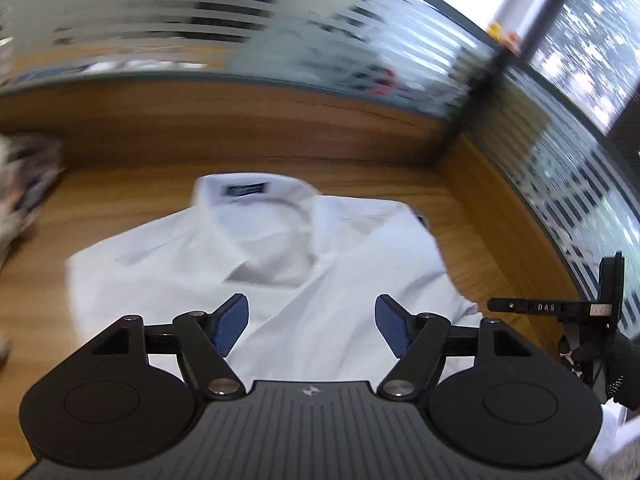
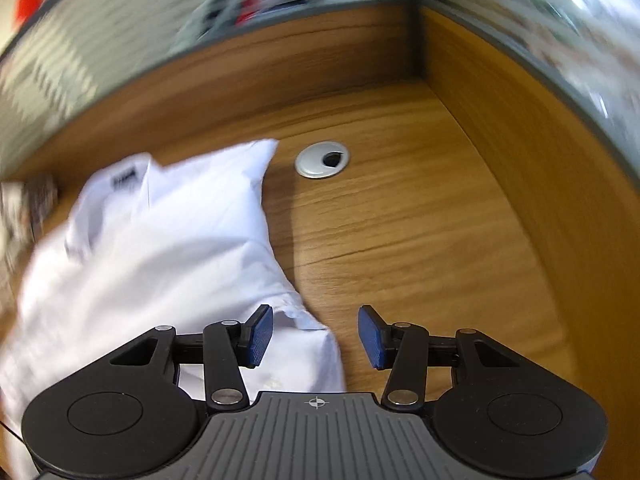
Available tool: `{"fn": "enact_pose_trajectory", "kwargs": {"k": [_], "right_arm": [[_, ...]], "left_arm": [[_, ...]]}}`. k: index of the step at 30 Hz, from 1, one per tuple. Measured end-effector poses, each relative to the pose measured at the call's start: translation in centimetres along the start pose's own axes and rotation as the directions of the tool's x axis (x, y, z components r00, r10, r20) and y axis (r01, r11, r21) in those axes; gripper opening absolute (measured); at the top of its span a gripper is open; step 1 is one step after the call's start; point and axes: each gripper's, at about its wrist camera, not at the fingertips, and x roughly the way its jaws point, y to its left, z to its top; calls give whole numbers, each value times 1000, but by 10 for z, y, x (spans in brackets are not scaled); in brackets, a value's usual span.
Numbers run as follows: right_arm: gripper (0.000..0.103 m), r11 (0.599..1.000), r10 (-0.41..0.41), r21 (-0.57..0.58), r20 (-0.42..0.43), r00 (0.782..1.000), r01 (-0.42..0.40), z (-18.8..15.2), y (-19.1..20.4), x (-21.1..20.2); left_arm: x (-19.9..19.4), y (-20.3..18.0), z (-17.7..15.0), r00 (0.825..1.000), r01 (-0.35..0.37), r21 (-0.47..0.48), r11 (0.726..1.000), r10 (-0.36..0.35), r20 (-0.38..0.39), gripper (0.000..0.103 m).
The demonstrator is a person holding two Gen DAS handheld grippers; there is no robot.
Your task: Fold clothes
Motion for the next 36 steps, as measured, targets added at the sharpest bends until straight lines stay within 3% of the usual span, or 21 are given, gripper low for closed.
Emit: {"fn": "enact_pose_trajectory", "kwargs": {"k": [4,9,16,20,22,27,30,36], "right_arm": [[36,965,77,252,18,997,-79,-7,-16,1],[22,854,133,498,64,989,-147,-18,-27,7],[19,579,155,791,132,979,-198,-37,-39,17],[19,389,167,895,163,972,-217,-48,-47,25],[19,328,166,920,166,972,-213,-49,-51,29],[19,201,159,964,146,976,-177,-54,-59,36],[19,159,172,974,135,976,-163,-54,-62,43],[19,177,188,978,79,979,-113,-49,-64,56]], "left_arm": [[47,-18,26,998,49,65,997,-46,-44,77],[106,-32,62,989,123,88,989,-115,-89,76],[181,-55,105,972,200,110,973,-184,-145,69],[221,-70,119,958,239,114,964,-215,-190,57],[239,-78,122,949,259,113,959,-230,-218,48],[283,-98,124,932,266,139,954,-218,-290,47],[299,-101,120,929,251,165,954,-189,-317,47],[317,-96,114,921,241,122,963,-188,-341,47]]}}
